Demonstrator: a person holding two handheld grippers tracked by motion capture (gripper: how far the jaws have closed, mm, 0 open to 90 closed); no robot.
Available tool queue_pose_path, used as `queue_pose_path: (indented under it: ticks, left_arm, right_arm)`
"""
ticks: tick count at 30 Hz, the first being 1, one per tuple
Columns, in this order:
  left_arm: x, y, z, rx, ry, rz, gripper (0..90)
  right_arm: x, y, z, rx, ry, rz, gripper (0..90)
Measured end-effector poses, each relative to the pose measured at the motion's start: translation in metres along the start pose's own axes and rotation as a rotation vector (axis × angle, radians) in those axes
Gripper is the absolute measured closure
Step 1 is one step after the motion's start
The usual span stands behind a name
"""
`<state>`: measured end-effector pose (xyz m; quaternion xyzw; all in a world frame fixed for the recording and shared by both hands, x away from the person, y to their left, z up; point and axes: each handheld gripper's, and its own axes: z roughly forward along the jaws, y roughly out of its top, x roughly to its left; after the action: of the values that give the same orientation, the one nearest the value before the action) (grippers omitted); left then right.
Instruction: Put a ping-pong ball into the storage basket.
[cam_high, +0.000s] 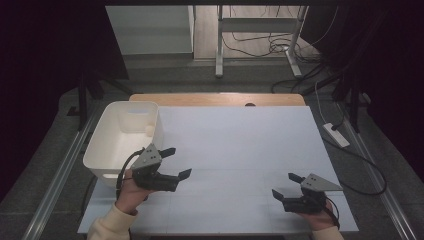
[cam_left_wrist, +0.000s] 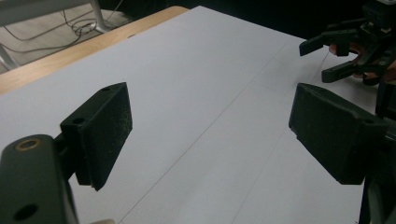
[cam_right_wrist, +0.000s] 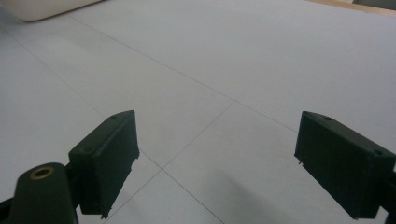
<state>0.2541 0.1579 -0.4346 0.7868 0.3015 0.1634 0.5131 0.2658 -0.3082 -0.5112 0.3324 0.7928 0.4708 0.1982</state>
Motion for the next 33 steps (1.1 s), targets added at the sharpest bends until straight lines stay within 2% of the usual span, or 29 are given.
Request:
queue_pose_path:
  ticks: [5,12,26,33]
  left_arm:
    - [-0.008,-0.003,-0.002,-0.02,-0.004,0.018,14.4]
    - [-0.019,-0.01,0.004,0.001,-0.033,0.04,14.3]
    - [-0.022,-0.035,0.021,0.055,-0.07,0.009,14.1]
    - [-0.019,-0.049,0.029,0.085,-0.065,0.006,14.1]
  right_arm:
    - [0.0,0.0,0.0,0.0,-0.001,0.001,13.2]
    - [0.0,0.0,0.0,-0.001,0.0,0.001,13.1]
    - [0.0,0.0,0.0,-0.004,0.004,0.0,13.2]
    - [0.0,0.0,-0.001,-0.006,0.006,0.0,13.2]
